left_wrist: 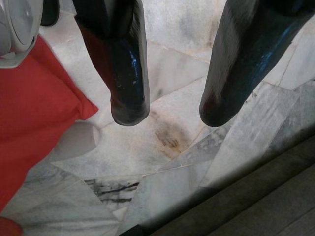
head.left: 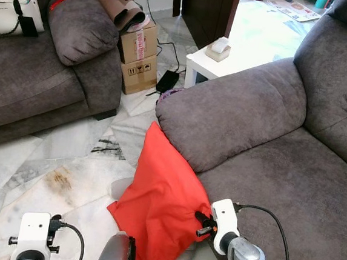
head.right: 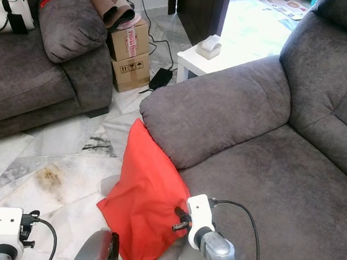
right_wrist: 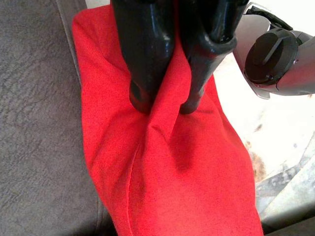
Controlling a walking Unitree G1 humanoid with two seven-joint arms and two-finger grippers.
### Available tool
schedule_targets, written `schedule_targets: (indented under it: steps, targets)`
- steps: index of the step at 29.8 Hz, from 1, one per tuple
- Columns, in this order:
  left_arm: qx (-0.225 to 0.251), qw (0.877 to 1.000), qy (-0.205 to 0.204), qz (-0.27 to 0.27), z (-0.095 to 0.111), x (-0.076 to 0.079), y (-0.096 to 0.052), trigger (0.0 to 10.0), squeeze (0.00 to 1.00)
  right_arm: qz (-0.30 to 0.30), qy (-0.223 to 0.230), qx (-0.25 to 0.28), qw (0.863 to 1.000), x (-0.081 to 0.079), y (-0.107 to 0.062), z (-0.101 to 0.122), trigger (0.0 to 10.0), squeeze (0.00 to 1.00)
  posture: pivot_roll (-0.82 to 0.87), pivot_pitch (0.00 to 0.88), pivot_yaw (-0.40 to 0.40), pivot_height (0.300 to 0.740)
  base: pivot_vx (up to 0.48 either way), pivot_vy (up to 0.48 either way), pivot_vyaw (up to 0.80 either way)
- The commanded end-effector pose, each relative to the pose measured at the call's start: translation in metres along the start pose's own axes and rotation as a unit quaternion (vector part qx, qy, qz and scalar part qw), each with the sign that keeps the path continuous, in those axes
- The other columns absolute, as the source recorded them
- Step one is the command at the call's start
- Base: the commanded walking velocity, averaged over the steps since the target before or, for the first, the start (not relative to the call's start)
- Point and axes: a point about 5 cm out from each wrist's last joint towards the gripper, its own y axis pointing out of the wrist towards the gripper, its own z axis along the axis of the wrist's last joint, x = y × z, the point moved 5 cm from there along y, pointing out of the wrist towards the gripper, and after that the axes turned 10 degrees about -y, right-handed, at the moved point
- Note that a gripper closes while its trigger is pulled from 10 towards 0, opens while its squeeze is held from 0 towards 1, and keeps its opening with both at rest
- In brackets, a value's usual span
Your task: Move the pillow to the sofa from floor
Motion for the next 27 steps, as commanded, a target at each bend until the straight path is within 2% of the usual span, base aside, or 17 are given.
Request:
schedule_targets:
  steps: [1,27]
  targets:
    - [-0.020,1.000,0.006,0.010,-0.0112,-0.0068,-0.0041,10.0,0.00,0.006,0.013,-0.011,1.000,-0.0051,-0.0006,-0.0077,0.0,0.00,0.18,0.206,0.031,0.623,0.000,0.000,0.00]
    - [-0.019,1.000,0.001,0.008,-0.0101,-0.0014,0.0012,10.0,0.00,0.026,0.022,-0.013,0.999,-0.0112,0.0005,-0.0078,0.0,0.00,0.17,0.187,0.023,0.623,0.000,0.000,0.00]
